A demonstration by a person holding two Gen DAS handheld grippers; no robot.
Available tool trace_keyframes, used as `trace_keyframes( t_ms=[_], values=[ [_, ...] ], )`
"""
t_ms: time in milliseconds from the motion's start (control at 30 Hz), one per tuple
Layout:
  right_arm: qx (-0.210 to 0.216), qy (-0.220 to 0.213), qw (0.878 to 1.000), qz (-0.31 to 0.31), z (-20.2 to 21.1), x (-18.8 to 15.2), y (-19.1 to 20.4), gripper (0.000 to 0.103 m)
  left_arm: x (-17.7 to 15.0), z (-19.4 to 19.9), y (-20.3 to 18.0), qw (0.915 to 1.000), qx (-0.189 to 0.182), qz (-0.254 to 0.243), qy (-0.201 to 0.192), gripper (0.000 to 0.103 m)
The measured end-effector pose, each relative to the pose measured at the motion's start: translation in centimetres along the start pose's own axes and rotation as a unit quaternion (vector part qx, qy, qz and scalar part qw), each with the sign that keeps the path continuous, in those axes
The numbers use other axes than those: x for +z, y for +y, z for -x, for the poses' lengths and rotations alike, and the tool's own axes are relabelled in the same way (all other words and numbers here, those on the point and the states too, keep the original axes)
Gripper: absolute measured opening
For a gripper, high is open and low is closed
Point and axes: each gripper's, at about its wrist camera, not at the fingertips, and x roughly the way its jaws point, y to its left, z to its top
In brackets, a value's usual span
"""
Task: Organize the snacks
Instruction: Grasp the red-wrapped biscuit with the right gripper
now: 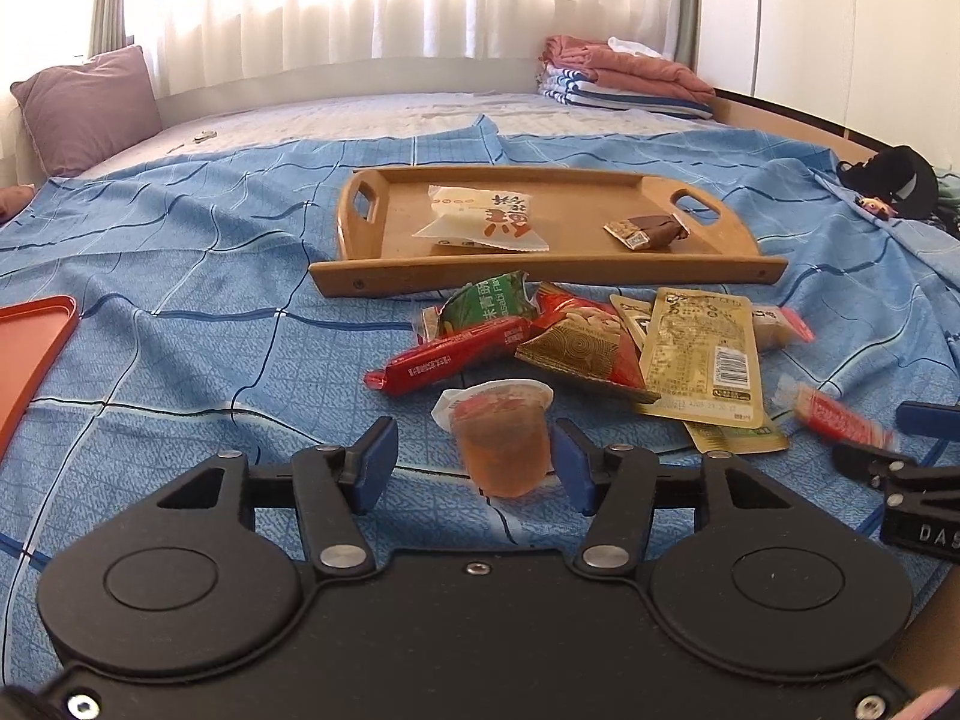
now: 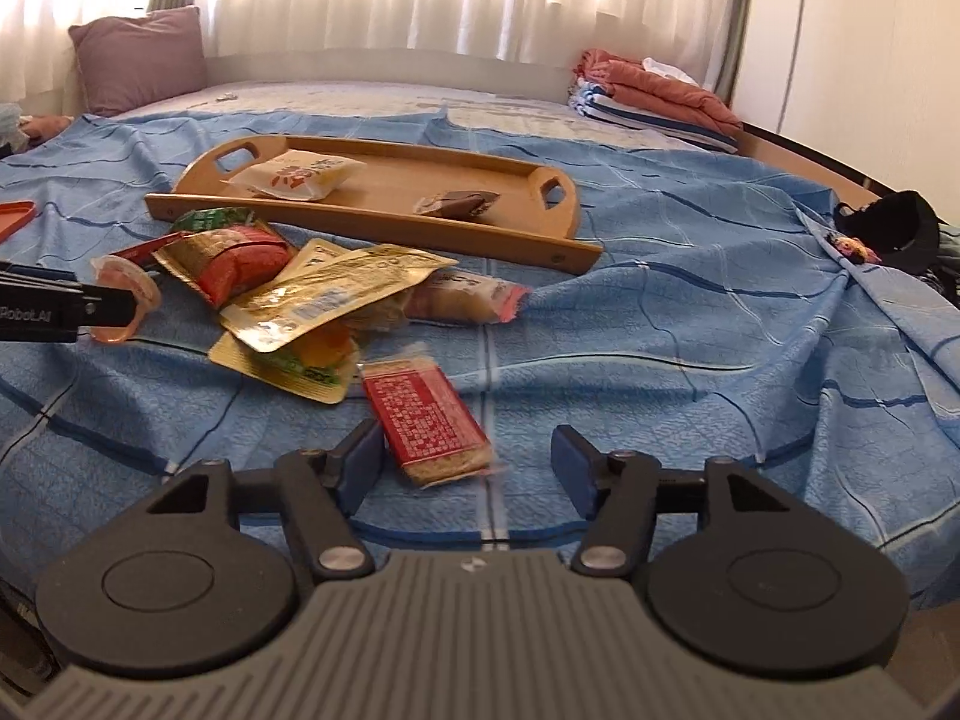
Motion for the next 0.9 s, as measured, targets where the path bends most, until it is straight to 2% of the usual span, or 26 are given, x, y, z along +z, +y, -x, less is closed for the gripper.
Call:
trace_keyframes(
  t_ms=[67,200,233,333,467,600,733,800,867,900],
  values=[
    [-0.031,0.001,0.999,-0.011,0.0,0.0,-0.8,0.081,0.1,-0.1,0.1,1.0000,0.000,0.004,0.001,0.056],
    [-0.091,0.006,0.995,-0.031,-0.2,0.2,-1.9,0.082,0.2,-0.5,0.2,0.9999,0.000,0.011,0.003,0.057],
    [-0.088,0.006,0.995,-0.043,-0.2,0.3,-2.3,0.082,0.2,-0.6,0.2,0.9999,0.000,0.013,0.003,0.057],
    [-0.041,-0.011,0.995,-0.087,0.5,0.3,-2.7,0.087,0.3,-0.8,0.1,0.9998,-0.003,0.019,0.004,0.058],
    [-0.015,-0.018,0.996,-0.082,0.2,0.8,-1.0,0.090,0.4,-1.2,-0.1,0.9995,-0.006,0.029,0.004,0.061],
    [-0.012,-0.017,0.996,-0.083,-0.9,1.2,0.9,0.091,0.3,-1.9,-0.4,0.9991,-0.008,0.041,0.010,0.066],
    [-0.051,-0.009,0.994,-0.095,-2.3,1.3,1.8,0.093,0.0,-2.5,-0.5,0.9986,-0.003,0.053,0.010,0.068],
    [-0.055,-0.006,0.993,-0.108,-2.9,1.2,1.8,0.093,-0.1,-2.5,-0.4,0.9983,-0.002,0.058,0.008,0.065],
    [-0.049,-0.010,0.992,-0.115,-2.9,1.1,1.7,0.090,-0.1,-2.3,-0.3,0.9980,-0.006,0.063,0.007,0.041],
    [-0.040,-0.012,0.993,-0.112,-2.8,1.1,1.7,0.085,-0.1,-2.2,-0.2,0.9978,-0.009,0.064,0.008,0.040]
  ],
)
